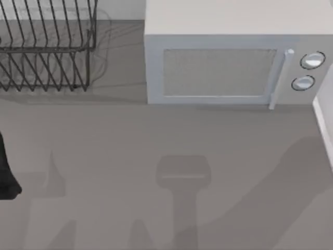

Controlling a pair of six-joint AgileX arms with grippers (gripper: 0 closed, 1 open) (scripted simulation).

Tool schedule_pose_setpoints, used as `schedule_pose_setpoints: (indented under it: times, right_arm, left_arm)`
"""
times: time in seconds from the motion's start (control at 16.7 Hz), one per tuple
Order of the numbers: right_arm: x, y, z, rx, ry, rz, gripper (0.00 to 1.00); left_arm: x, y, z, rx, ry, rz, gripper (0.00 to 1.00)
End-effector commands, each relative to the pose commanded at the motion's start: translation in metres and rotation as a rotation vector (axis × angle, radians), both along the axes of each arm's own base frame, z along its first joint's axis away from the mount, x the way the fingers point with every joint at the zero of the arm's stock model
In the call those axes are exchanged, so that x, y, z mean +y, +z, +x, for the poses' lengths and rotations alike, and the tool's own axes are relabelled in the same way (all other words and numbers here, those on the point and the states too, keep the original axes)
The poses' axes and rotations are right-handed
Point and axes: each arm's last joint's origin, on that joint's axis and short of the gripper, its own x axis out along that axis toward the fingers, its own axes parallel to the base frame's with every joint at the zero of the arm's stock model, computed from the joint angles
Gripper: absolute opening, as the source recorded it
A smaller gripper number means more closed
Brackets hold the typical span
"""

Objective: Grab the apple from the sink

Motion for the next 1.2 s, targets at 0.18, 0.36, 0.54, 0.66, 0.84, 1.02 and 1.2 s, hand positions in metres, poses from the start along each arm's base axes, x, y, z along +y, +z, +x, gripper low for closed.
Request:
schedule_pose_setpoints:
  times: [0.18, 0.36, 0.54, 0.66, 0.84, 1.02, 1.2]
  right_arm:
    - [-0.003, 0.051, 0.008, 0.022, 0.0, 0.007, 0.0]
    - [-0.002, 0.114, 0.005, 0.044, -0.001, 0.014, 0.0]
    - [0.002, 0.171, -0.007, 0.037, -0.001, 0.012, 0.0]
    - [0.005, 0.197, -0.015, 0.019, 0.0, 0.006, 0.0]
    - [0.007, 0.209, -0.019, 0.007, 0.0, 0.002, 0.0]
    - [0.008, 0.207, -0.018, 0.009, 0.001, 0.004, 0.0]
    - [0.021, 0.207, -0.017, 0.015, 0.0, 0.006, 0.0]
  left_arm:
    - [0.0, 0.0, 0.0, 0.0, 0.0, 0.0, 1.0]
    - [0.0, 0.0, 0.0, 0.0, 0.0, 0.0, 1.0]
    - [0.0, 0.0, 0.0, 0.0, 0.0, 0.0, 1.0]
    - [0.0, 0.0, 0.0, 0.0, 0.0, 0.0, 1.0]
    - [0.0, 0.0, 0.0, 0.0, 0.0, 0.0, 1.0]
    - [0.0, 0.0, 0.0, 0.0, 0.0, 0.0, 1.0]
    - [0.0, 0.0, 0.0, 0.0, 0.0, 0.0, 1.0]
